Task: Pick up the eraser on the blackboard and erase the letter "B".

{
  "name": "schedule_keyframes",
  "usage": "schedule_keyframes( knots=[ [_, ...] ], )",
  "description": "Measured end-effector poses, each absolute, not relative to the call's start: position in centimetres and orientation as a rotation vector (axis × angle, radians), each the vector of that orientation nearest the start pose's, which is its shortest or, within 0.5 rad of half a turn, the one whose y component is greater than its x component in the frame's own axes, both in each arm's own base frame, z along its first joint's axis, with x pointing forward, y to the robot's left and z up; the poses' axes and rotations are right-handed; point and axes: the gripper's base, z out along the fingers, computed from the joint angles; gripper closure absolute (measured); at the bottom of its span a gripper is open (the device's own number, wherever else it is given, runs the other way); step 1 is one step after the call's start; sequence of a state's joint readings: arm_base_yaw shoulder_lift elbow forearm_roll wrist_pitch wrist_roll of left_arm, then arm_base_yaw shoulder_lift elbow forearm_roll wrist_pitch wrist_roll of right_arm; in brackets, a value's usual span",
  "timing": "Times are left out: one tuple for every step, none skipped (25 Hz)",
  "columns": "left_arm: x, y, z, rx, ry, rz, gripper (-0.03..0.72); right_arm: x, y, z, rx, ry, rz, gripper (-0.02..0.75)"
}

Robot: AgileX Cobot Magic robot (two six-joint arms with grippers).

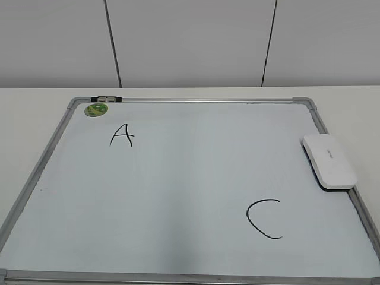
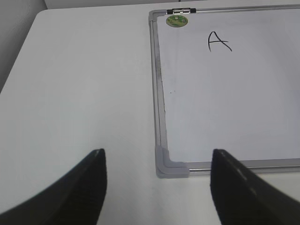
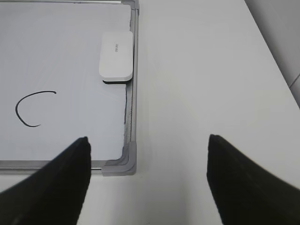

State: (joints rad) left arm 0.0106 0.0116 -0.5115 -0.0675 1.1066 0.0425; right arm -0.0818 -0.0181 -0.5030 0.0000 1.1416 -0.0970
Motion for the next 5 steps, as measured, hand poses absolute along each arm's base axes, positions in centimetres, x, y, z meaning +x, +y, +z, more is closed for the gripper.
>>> schedule_keyframes(
  knots=[
    [-0.64, -0.56, 27.70, 0.038, 2.088, -0.049, 0.188, -1.15, 0.09, 27.15, -0.016, 2.106, -0.107, 0.146],
    [-0.64, -0.56, 27.70, 0.038, 2.088, -0.049, 0.188, -1.15, 0.09, 27.15, -0.016, 2.106, -0.107, 0.146],
    [-0.64, -0.56, 27.70, 0.038, 2.088, -0.049, 0.188, -1.15, 0.09, 27.15, -0.016, 2.106, -0.107, 0.146],
    [-0.64, -0.56, 27.70, 0.038, 2.088, -0.049, 0.188, -1.15, 0.09, 27.15, -0.016, 2.106, -0.107, 0.146],
    [-0.64, -0.56, 27.70, 0.038, 2.088, -0.049, 0.188, -1.15, 0.09, 27.15, -0.016, 2.106, -0.107, 0.146]
  ],
)
